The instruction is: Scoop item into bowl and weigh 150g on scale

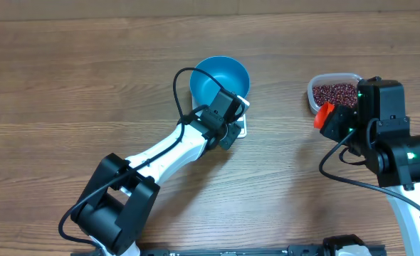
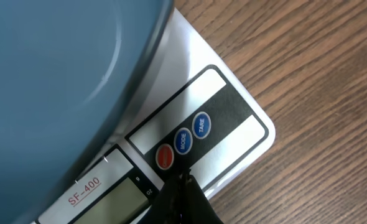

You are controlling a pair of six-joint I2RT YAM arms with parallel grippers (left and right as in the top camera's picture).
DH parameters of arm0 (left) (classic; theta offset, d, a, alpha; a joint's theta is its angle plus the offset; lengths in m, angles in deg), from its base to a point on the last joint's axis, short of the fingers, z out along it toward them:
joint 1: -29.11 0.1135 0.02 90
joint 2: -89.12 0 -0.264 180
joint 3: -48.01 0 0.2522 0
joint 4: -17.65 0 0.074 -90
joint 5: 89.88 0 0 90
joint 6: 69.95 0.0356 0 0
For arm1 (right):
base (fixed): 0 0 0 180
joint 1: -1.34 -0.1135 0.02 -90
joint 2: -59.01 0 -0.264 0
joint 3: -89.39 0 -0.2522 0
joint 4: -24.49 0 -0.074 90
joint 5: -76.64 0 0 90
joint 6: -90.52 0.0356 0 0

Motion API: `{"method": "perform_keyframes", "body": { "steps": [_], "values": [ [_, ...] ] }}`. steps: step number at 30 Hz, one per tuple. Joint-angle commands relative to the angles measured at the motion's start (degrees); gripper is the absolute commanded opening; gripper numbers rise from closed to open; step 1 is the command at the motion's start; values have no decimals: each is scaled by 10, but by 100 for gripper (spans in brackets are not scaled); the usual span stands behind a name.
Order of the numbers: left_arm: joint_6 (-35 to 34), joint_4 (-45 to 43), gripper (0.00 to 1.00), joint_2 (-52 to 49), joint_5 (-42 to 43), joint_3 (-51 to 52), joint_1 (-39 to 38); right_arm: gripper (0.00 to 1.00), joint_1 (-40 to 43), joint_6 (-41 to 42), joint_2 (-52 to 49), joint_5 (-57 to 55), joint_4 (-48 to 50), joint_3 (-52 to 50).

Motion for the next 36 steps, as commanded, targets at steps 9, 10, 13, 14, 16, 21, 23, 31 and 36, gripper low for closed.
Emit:
{"method": "perform_keyframes", "body": {
  "steps": [9,10,13,14,16,21,23,31,36],
  "values": [
    [11,-9,4,-5,-23,2,-3,4,-1,-2,1,-4,4,15],
    [11,-10,4,-5,-23,2,-3,4,-1,-2,1,-4,4,15],
    [11,-14,4,-5,-26,2,-3,4,-1,-2,1,-4,4,15],
    [11,-15,4,-5,-28,2,-3,4,-1,-2,1,-4,4,15],
    [13,-18,5,-5,-31,2,-3,4,-1,-2,1,-4,4,15],
    [22,-24,4,-5,-31,2,-3,4,-1,-2,1,-4,4,15],
    [22,-26,4,-5,-31,2,-3,4,-1,-2,1,-4,4,15],
    [22,-28,4,-7,-32,2,-3,4,-1,-2,1,-4,4,15],
    [22,-29,4,-24,-38,2,-3,4,-1,-2,1,-4,4,15]
  ]
}}
